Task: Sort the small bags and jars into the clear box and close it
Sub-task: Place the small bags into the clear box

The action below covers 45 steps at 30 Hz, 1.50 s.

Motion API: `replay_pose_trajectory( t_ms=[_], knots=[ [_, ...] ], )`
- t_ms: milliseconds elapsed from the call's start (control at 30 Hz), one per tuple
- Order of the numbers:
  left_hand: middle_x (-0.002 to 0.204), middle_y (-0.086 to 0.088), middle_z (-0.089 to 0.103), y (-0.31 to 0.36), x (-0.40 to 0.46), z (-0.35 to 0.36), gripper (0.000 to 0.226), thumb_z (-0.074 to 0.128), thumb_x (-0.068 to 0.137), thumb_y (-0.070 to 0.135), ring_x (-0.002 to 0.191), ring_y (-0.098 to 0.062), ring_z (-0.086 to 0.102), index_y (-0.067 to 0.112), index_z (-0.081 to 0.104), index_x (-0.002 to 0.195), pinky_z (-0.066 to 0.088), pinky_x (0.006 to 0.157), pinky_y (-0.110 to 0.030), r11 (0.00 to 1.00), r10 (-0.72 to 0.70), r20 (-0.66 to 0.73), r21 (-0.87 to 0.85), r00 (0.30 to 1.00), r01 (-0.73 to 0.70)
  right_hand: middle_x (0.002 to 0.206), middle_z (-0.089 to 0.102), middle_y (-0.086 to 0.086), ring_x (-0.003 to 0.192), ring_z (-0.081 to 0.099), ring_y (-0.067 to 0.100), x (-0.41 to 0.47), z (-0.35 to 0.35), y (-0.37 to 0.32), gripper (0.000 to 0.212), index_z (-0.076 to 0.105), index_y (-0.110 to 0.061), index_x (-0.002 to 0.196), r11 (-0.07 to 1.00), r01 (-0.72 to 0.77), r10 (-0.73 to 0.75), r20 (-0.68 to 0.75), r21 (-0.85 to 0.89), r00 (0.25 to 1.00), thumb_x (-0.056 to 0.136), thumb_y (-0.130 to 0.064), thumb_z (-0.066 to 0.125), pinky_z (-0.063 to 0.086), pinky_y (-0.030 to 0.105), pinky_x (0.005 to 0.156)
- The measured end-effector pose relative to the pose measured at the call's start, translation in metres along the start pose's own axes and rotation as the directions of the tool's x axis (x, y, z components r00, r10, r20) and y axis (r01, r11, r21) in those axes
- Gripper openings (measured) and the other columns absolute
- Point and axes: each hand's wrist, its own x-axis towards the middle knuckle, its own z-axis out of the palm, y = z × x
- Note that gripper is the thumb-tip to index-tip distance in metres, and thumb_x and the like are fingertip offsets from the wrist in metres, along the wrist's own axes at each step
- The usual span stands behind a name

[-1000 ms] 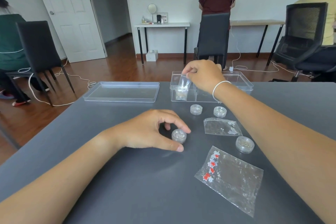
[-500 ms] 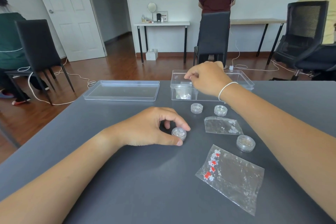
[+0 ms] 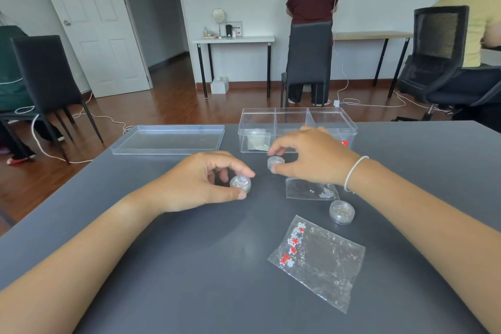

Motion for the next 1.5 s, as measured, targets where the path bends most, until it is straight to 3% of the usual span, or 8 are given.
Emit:
replay_pose_trajectory(
  t_ms=[400, 600, 667, 933, 1033, 1100, 1300, 1500],
  knots=[
    [0.060, 0.028, 0.058, 0.007, 0.006, 0.001, 0.025, 0.074, 0.073, 0.016, 0.048, 0.002, 0.045, 0.036, 0.068, 0.087, 0.034, 0.051, -0.003, 1.000, -0.023, -0.135, 0.006, 0.991, 0.024, 0.101, 0.069, -0.005, 0.099, 0.053, 0.017, 0.000, 0.003, 0.005, 0.014, 0.064, -0.025, 0.092, 1.000, 0.012, -0.011, -0.045, 0.025, 0.999, 0.083, -0.035, 0.059, 0.031, 0.031, 0.089],
    [0.063, 0.015, 0.055, 0.018, 0.021, -0.004, 0.021, 0.072, 0.075, 0.016, 0.048, 0.005, 0.046, 0.031, 0.068, 0.088, 0.033, 0.051, -0.002, 1.000, 0.006, -0.266, 0.004, 0.964, -0.005, 0.088, 0.066, -0.009, 0.059, 0.043, -0.025, 0.000, -0.020, 0.014, 0.006, 0.065, -0.024, 0.080, 0.972, -0.001, 0.041, -0.163, 0.235, 0.986, 0.078, -0.030, 0.066, 0.030, 0.019, 0.069],
    [0.058, 0.019, 0.057, 0.023, 0.032, -0.006, 0.020, 0.072, 0.075, 0.017, 0.048, 0.004, 0.047, 0.033, 0.068, 0.087, 0.034, 0.049, -0.003, 1.000, 0.030, -0.284, 0.004, 0.958, -0.030, 0.087, 0.067, -0.010, 0.054, 0.042, -0.026, 0.001, -0.030, 0.021, 0.006, 0.064, -0.026, 0.078, 0.964, -0.012, 0.071, -0.211, 0.267, 0.975, 0.078, -0.032, 0.067, 0.031, 0.011, 0.059],
    [0.058, 0.027, 0.061, 0.034, 0.106, 0.001, 0.014, 0.072, 0.075, 0.025, 0.045, 0.005, 0.042, 0.033, 0.067, 0.084, 0.033, 0.051, 0.000, 0.997, 0.054, -0.231, 0.057, 0.971, -0.042, 0.085, 0.067, -0.011, 0.051, 0.043, -0.024, -0.002, -0.048, 0.051, 0.007, 0.064, -0.029, 0.077, 0.923, -0.108, 0.247, -0.354, 0.370, 0.902, 0.078, -0.035, 0.066, 0.032, 0.014, 0.058],
    [0.082, 0.018, 0.065, 0.035, 0.135, 0.004, 0.012, 0.073, 0.074, 0.025, 0.062, 0.009, 0.054, 0.032, 0.066, 0.080, 0.040, 0.065, -0.006, 0.996, 0.042, -0.198, 0.082, 0.979, -0.026, 0.086, 0.067, -0.010, 0.050, 0.042, -0.024, -0.002, -0.048, 0.056, 0.005, 0.064, -0.030, 0.076, 0.913, -0.117, 0.270, -0.365, 0.391, 0.891, 0.077, -0.034, 0.067, 0.034, 0.016, 0.059],
    [0.085, 0.011, 0.066, 0.034, 0.151, 0.008, 0.010, 0.073, 0.073, 0.023, 0.074, -0.001, 0.059, 0.029, 0.065, 0.077, 0.043, 0.070, -0.013, 0.990, 0.024, -0.178, 0.138, 0.984, 0.001, 0.086, 0.067, -0.010, 0.051, 0.042, -0.024, -0.001, -0.047, 0.057, 0.006, 0.065, -0.029, 0.077, 0.911, -0.123, 0.278, -0.366, 0.394, 0.888, 0.077, -0.034, 0.067, 0.036, 0.021, 0.062],
    [0.075, 0.015, 0.057, 0.027, 0.180, 0.014, 0.008, 0.070, 0.073, 0.021, 0.074, -0.006, 0.054, 0.019, 0.066, 0.079, 0.039, 0.061, -0.017, 0.933, -0.049, -0.104, 0.350, 0.993, 0.083, 0.085, 0.067, -0.011, 0.053, 0.043, -0.024, -0.001, -0.044, 0.060, 0.007, 0.064, -0.028, 0.076, 0.916, -0.130, 0.275, -0.357, 0.380, 0.893, 0.078, -0.035, 0.066, 0.039, 0.032, 0.077],
    [0.071, 0.014, 0.053, 0.030, 0.195, 0.020, 0.008, 0.069, 0.073, 0.019, 0.072, -0.011, 0.051, 0.018, 0.065, 0.080, 0.038, 0.057, -0.022, 0.841, -0.120, -0.013, 0.530, 0.993, 0.109, 0.073, 0.060, -0.021, 0.059, 0.050, -0.013, -0.002, -0.047, 0.065, 0.008, 0.066, -0.026, 0.077, 0.911, -0.147, 0.292, -0.350, 0.386, 0.890, 0.079, -0.034, 0.066, 0.036, 0.025, 0.072]
  ],
)
